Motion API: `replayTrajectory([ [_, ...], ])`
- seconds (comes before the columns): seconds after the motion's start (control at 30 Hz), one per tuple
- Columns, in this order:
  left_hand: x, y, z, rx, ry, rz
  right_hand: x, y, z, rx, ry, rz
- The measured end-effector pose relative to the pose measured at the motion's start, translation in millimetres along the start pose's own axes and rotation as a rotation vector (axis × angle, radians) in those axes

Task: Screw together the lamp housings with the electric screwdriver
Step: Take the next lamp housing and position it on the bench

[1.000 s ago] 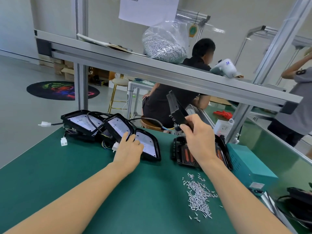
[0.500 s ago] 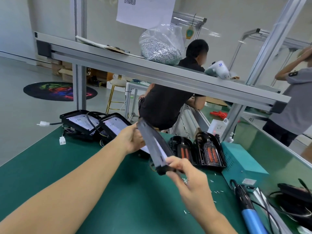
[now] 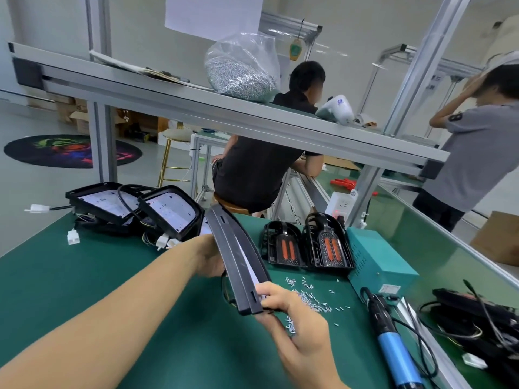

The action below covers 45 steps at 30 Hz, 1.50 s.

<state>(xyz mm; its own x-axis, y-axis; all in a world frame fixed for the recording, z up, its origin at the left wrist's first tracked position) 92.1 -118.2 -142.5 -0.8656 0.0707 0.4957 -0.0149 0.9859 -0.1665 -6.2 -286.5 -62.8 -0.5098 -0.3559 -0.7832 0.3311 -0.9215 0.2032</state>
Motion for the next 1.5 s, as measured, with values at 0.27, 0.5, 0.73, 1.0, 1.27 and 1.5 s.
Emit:
replayTrajectory([
  [0.27, -14, 16, -40, 0.036, -0.179, -0.095, 15, -2, 2, -0.055, -0.036, 0.095],
  [0.5, 5, 36, -72, -0.011, -0.411, -0.081, 27, -15, -2, 0.001, -0.031, 0.23],
  [0.73, 44, 32, -74, -0.506, -0.554, -0.192, 36, -40, -15, 0.18, 0.0, 0.487],
  [1.0, 90, 57, -73, -0.643, -0.695, -0.423, 40, -36, -33, 0.263, -0.095, 0.633],
  [1.27, 107, 82, -48, -0.77, -0.63, -0.524, 41, -36, -29, 0.405, -0.017, 0.653],
  [1.5, 104, 150, 26, -0.463, -0.29, -0.654, 50, -34, -8, 0.587, 0.312, 0.54],
])
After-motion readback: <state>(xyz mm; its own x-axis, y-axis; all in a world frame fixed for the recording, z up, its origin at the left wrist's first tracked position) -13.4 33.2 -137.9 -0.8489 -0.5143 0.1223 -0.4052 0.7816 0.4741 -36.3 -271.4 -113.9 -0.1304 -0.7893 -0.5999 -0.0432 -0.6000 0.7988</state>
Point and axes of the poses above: each hand's wrist, its own x-axis away from the middle knuckle, its own y-axis out of the back of the hand, z = x × y, the point moved 10 cm from there along -x, towards the middle knuckle, and after that the axes turned 14 degrees about -x, right-handed, at the moved point
